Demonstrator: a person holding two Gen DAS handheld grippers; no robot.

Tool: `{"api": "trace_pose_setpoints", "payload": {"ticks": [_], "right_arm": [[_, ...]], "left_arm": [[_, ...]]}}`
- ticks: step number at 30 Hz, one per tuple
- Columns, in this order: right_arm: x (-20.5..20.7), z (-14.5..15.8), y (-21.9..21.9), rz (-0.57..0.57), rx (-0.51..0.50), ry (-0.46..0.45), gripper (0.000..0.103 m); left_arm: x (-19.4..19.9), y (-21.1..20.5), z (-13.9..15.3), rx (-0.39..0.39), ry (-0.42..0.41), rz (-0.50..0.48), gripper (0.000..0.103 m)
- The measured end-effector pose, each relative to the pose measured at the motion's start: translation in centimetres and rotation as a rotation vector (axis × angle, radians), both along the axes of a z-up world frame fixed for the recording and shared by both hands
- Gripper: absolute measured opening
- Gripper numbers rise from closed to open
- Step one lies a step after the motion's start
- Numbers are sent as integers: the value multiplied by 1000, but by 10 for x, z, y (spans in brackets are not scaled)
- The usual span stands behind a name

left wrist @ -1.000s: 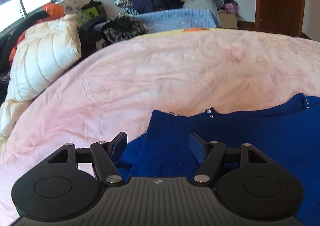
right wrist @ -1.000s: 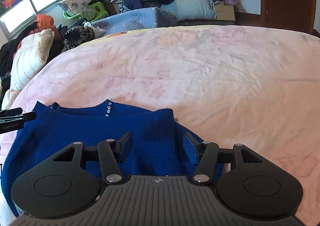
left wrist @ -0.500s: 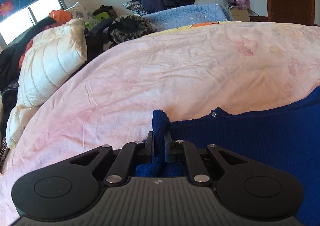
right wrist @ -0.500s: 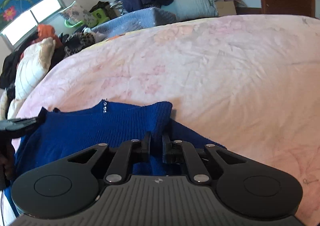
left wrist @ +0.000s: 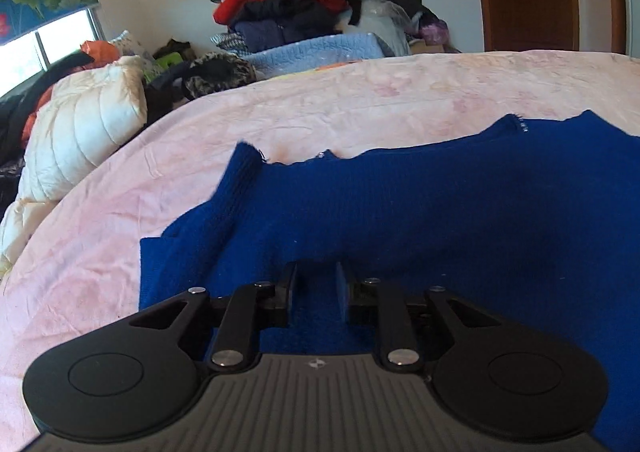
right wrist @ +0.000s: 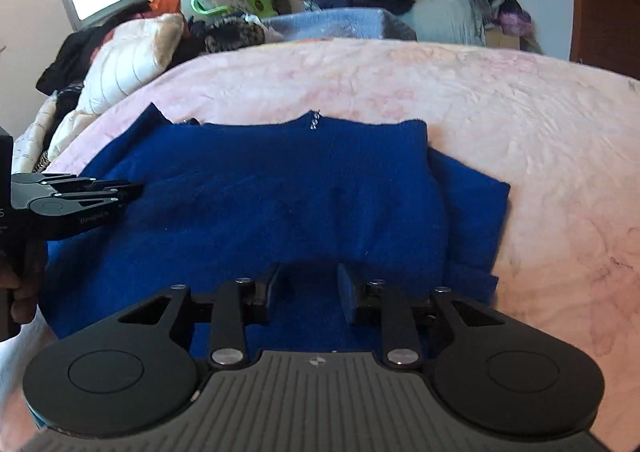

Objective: Fold small clothes

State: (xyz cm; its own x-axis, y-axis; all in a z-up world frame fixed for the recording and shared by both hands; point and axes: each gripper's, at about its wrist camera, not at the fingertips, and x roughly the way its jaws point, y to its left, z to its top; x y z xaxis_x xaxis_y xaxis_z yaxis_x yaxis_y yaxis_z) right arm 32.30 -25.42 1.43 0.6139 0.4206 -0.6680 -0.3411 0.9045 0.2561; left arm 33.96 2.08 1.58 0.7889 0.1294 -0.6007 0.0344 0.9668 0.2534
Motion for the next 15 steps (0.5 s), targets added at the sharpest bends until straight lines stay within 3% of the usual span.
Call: {"api": "trace_pose_setpoints", "payload": {"ticks": [2,4,7,9,10,12,15], "right_arm": [[2,-2,-11,-38,79,31,33],[2,6,-8,-68,53,58,34],[-23,25,-4,-77,44,23,45],[-49,31,-1,-19,58,-17,63],[-58,28,1,-2,61,-10,65],[-66,10,7,7,13,45,63],[-78,-3,10,35,-26,-37,64]], "left_arm": [[2,2,1,-1,-5,6,20],[-1,2,12,-18,22,28,21],[-31,11,29,-76,0,3,24],[-46,15,27,-77,20,-13,30],[-49,19,18,-84,72,-4,30],[-53,28,7,-119,44,-7,31],[-46,33,10,-166,57,39,33]]}}
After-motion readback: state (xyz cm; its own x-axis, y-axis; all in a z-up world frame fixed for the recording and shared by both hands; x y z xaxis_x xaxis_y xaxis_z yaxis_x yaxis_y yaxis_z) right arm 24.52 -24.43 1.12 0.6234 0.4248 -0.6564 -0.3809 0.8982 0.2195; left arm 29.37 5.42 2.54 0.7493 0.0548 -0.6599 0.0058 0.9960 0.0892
